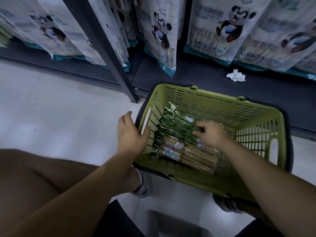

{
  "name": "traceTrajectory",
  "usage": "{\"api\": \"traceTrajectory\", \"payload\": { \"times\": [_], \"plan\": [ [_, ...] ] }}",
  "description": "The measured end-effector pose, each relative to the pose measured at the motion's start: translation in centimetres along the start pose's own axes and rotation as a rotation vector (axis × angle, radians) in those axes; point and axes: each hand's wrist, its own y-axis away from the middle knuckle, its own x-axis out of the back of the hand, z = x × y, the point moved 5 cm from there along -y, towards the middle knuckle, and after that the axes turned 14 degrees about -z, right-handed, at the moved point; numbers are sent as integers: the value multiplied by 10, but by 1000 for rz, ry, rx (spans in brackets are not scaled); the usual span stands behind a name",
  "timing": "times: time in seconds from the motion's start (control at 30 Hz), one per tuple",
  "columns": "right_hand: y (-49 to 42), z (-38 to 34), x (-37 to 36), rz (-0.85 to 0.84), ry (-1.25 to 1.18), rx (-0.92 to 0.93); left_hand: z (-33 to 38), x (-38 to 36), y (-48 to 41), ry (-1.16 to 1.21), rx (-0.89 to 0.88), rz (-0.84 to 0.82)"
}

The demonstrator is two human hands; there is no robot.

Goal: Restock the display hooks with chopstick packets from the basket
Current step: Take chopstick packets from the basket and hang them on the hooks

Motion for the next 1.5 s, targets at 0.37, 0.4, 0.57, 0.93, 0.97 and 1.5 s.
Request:
{"api": "traceTrajectory", "payload": {
  "times": [0.37,0.4,0.57,0.93,0.97,1.5],
  "plan": [
    [42,-107,18,-323,-681,292,78,-36,5,884,-101,-458],
    [43,-109,12,-340,-749,271,78,-36,5,931,-88,-439],
    [40,-105,-6,-464,-1003,231,73,-29,2,987,-13,-351],
    [-16,-7,-31,-42,53,-50,46,4,-8,822,-29,-235],
    [-22,-3,-35,-59,116,-67,45,3,-9,820,-31,-236],
    [-40,4,-56,-51,365,-99,40,-1,-14,882,-13,-214]
  ]
}}
